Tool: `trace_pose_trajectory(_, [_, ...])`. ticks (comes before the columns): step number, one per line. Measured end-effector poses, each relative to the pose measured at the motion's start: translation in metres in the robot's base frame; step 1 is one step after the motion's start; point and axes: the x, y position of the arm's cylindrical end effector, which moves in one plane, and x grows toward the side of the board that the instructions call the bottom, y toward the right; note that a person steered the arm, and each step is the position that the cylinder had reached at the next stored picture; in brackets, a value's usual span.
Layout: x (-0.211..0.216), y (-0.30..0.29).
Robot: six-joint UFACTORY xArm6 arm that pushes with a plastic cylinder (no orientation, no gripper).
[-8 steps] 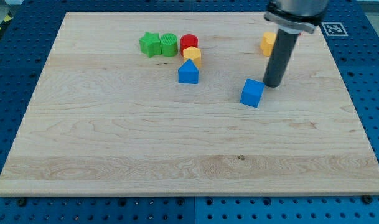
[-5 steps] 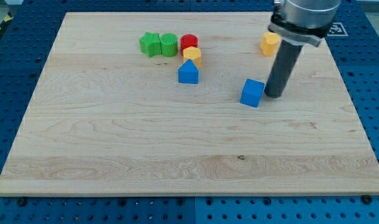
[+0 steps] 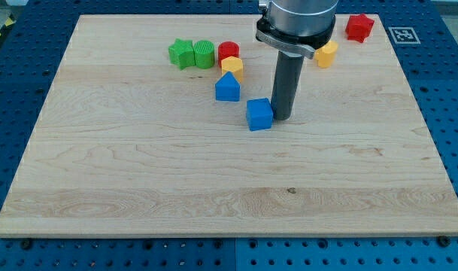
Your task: Move the blue cube below the blue triangle
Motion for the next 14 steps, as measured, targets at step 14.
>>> trace_pose_trajectory(14, [0.027,-0.047])
